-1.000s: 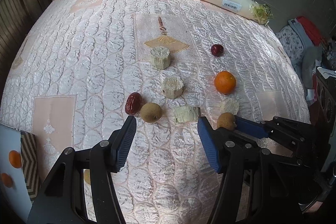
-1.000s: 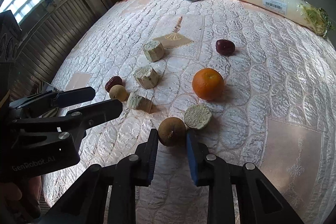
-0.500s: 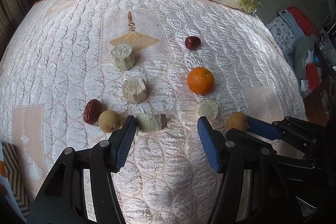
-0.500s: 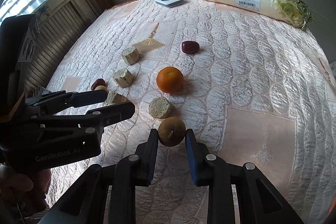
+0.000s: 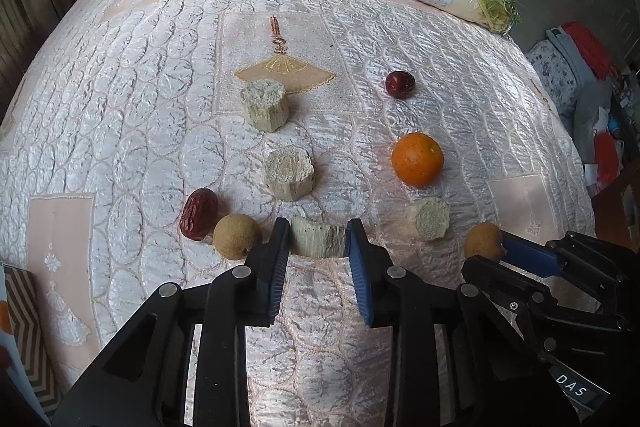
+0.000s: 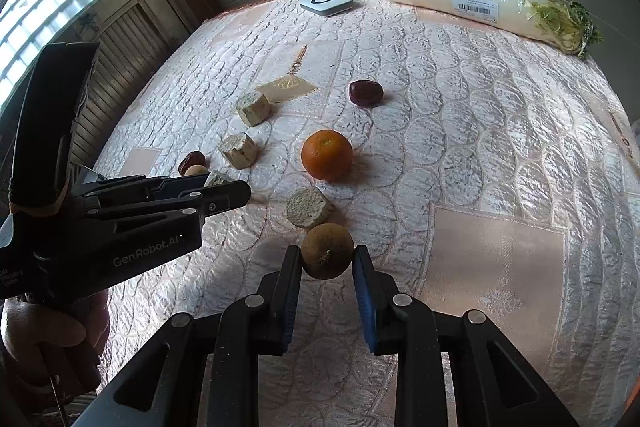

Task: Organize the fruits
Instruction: 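Grasp the pale square chunk with the left tool while the right tool holds the brown fruit, then carry the pale chunk and brown fruit over the white tray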

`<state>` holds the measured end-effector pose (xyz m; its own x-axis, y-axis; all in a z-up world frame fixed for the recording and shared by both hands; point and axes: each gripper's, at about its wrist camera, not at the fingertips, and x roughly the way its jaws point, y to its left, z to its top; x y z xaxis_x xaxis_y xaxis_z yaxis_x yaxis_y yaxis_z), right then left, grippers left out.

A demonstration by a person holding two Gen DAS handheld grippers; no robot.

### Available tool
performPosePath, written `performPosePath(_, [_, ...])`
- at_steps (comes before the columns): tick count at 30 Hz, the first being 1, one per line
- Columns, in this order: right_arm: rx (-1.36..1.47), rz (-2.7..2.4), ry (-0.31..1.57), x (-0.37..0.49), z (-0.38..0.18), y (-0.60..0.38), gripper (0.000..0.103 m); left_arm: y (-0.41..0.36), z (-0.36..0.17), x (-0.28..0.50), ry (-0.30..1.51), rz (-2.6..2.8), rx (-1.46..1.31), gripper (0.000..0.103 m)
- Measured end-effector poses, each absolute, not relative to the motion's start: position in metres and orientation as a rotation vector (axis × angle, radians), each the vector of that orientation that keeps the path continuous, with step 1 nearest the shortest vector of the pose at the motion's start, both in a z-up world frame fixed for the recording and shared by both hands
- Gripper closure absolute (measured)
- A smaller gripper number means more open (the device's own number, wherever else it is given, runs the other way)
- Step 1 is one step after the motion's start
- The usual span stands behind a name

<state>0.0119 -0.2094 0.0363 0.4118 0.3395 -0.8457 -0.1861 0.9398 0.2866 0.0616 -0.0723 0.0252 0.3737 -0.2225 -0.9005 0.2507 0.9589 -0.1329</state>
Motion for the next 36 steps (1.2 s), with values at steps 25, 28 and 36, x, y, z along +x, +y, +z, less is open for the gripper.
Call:
performPosePath(25, [0.088,0.381,1.071,0.013,0.056,-0.179,0.078,-0.047,0.069,0.031,1.060,-0.240,0.043,0.075])
performPosePath(28, [0.070,0.404,1.065,0.012,0.061,-0.167,0.078,-0.033,0.074,0.027,1.052,-0.212,0.032,0.075])
performPosePath(36, [0.008,0.496,1.056,0.006,0.071,-0.118,0.078,0.017,0.082,0.011,1.032,-0.112,-0.006,0.075])
